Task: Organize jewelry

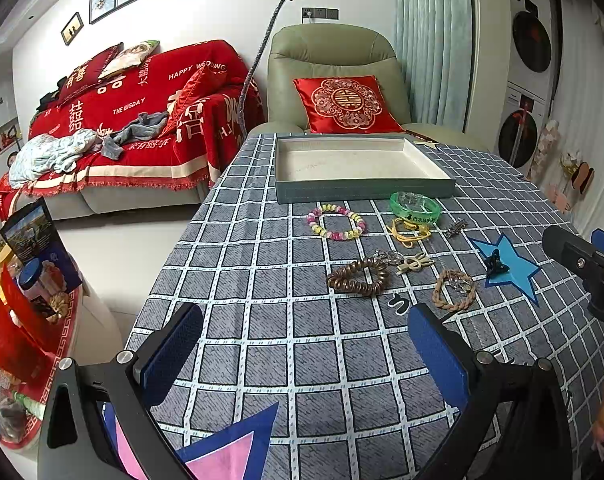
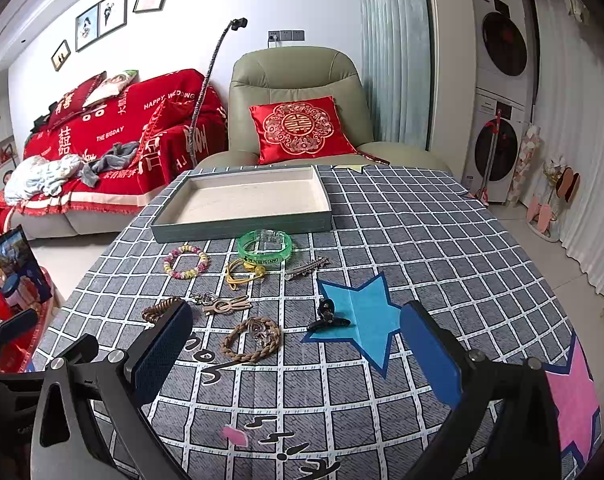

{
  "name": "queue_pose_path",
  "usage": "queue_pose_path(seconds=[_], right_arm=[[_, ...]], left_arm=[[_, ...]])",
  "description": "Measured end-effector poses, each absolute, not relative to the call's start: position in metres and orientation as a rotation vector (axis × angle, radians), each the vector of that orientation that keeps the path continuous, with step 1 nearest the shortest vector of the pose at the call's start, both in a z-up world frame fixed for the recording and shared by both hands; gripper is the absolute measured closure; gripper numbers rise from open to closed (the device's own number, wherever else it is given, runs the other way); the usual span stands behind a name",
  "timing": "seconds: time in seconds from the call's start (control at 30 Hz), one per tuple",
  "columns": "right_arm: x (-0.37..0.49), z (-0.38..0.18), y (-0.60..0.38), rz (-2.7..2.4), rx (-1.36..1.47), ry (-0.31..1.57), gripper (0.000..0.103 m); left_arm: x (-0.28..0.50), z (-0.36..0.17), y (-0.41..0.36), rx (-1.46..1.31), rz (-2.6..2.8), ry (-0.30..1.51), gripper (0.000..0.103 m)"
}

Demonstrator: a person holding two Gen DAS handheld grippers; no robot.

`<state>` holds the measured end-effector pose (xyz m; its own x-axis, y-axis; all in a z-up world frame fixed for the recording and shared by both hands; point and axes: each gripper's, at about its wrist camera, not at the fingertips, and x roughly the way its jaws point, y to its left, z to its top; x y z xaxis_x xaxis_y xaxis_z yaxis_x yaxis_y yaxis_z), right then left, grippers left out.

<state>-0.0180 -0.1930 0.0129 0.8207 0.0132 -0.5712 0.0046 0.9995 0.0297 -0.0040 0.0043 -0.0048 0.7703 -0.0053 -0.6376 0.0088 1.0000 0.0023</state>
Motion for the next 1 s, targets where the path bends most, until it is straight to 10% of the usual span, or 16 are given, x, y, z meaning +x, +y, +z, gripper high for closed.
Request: queue_pose_path(seconds=[1.0], right_arm=[[-0.0157,0.0168,-0.1867,0.016,0.029,0.597,0.0]], left_arm=[[-0.0041,-0.0045,0.0048,0.004,-0.008,0.692,0.0]])
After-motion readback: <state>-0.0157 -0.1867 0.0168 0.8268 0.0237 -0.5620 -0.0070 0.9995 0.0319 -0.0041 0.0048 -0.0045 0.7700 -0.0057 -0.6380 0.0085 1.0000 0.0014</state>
